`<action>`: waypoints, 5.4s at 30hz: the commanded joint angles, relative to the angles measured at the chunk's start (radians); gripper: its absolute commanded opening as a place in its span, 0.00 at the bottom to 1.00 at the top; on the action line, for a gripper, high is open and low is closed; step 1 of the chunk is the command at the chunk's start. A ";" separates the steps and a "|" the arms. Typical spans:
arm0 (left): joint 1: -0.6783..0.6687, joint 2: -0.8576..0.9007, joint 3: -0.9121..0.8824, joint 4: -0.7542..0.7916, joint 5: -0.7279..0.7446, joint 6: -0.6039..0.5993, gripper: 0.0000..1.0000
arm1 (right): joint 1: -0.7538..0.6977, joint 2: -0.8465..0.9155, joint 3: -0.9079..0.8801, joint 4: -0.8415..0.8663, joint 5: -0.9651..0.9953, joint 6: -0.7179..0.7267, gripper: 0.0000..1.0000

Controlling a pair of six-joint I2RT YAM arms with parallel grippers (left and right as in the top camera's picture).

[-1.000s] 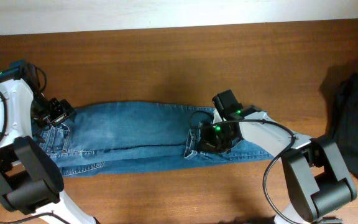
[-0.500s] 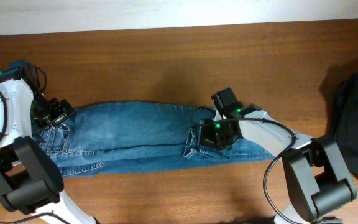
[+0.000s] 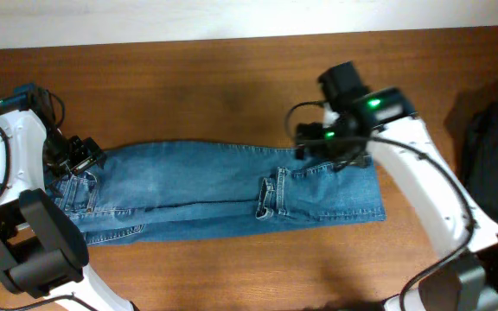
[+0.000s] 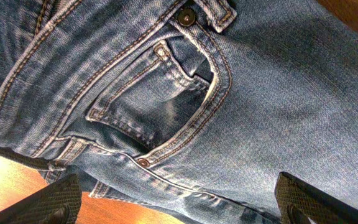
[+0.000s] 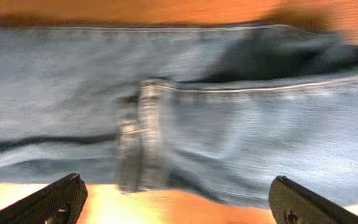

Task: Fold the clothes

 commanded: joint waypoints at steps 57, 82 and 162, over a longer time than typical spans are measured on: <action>0.006 -0.002 -0.002 0.013 0.008 -0.003 0.99 | -0.348 0.039 -0.570 0.466 -0.030 -0.459 0.99; 0.006 -0.002 -0.002 0.010 0.008 -0.003 0.99 | -0.348 0.039 -0.674 0.573 -0.099 -0.458 0.34; 0.006 -0.002 -0.002 -0.005 0.007 -0.003 0.99 | -0.554 0.103 -0.192 0.166 0.167 -0.322 0.04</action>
